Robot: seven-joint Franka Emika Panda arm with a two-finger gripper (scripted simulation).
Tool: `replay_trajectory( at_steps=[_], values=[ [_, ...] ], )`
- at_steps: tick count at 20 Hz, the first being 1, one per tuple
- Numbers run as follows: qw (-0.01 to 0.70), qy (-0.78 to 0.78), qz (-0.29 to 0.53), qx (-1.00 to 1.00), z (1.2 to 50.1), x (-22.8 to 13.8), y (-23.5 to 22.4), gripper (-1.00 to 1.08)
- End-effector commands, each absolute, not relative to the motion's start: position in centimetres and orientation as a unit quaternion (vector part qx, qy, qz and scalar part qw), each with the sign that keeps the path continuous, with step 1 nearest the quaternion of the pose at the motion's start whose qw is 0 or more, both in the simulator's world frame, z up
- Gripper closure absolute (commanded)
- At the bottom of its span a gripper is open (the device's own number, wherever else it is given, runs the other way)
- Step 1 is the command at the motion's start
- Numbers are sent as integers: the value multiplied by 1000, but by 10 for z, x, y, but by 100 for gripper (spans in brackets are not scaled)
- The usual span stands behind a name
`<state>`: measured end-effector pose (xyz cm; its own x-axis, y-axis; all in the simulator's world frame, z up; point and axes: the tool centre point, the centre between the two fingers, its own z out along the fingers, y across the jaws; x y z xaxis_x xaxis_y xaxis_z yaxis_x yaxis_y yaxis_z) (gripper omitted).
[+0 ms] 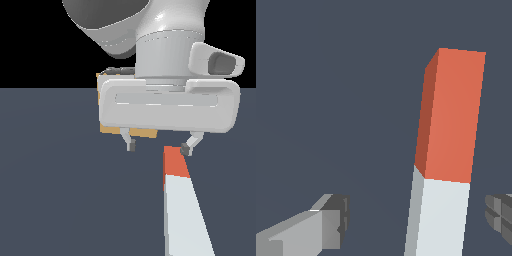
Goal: Insert the peg into the horizontal hole in a box.
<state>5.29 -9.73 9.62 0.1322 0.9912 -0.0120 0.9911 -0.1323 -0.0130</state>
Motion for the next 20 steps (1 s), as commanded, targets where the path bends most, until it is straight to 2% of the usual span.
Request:
replay_trajectory(
  at_steps=[1, 10, 20],
  values=[
    [0, -646, 6, -763, 88, 62, -115, -92],
    [0, -620, 1, -784, 73, 77, -150, -92],
    [0, -618, 0, -787, 65, 78, -154, -92]
  ],
)
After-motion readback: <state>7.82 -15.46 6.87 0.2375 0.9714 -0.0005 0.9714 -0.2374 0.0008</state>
